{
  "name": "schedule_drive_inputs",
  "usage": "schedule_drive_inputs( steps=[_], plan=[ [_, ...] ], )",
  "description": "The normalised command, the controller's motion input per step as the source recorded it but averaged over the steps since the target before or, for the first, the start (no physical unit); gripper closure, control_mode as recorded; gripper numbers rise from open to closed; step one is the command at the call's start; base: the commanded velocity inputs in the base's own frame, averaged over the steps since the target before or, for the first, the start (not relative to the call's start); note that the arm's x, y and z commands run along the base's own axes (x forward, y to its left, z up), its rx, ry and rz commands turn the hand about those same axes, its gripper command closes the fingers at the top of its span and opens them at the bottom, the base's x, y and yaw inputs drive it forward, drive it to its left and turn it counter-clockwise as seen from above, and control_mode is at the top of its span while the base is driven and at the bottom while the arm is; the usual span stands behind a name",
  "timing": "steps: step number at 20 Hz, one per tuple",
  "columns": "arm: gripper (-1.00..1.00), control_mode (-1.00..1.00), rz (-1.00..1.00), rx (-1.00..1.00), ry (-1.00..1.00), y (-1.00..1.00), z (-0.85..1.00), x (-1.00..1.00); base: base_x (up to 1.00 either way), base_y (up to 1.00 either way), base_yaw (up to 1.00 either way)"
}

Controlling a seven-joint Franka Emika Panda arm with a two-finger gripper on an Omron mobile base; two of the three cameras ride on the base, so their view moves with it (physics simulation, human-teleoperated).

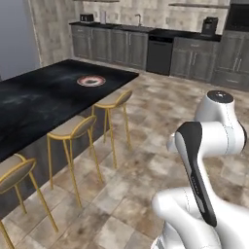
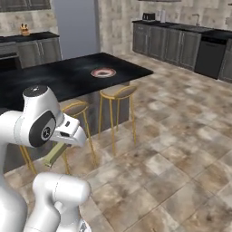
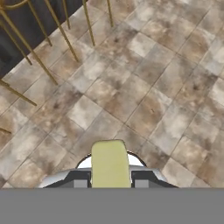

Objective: Retrieve the butter from the fridge and place it on a plate on the dining table. Then retrieve the butter knife by the fridge and place it near the plate.

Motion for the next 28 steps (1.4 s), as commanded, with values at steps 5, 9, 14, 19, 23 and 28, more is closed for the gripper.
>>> schedule_drive_inputs(
  steps=[5, 9, 14, 19, 23, 28],
  plan=[
    [1.0, 1.0, 0.0, 0.0, 0.0, 0.0, 0.0, 0.0, 1.0, -1.0, 0.33],
    [1.0, 1.0, 0.0, 0.0, 0.0, 0.0, 0.0, 0.0, 1.0, -1.0, 0.34],
    [1.0, 1.0, 0.0, 0.0, 0.0, 0.0, 0.0, 0.0, 1.0, -0.99, 0.42],
    [1.0, 1.0, 0.0, 0.0, 0.0, 0.0, 0.0, 0.0, 0.95, -0.89, 0.53],
    [1.0, 1.0, 0.0, 0.0, 0.0, 0.0, 0.0, 0.0, 0.91, -0.92, 0.53],
    [1.0, 1.0, 0.0, 0.0, 0.0, 0.0, 0.0, 0.0, 1.0, -1.0, 0.43]
  ],
)
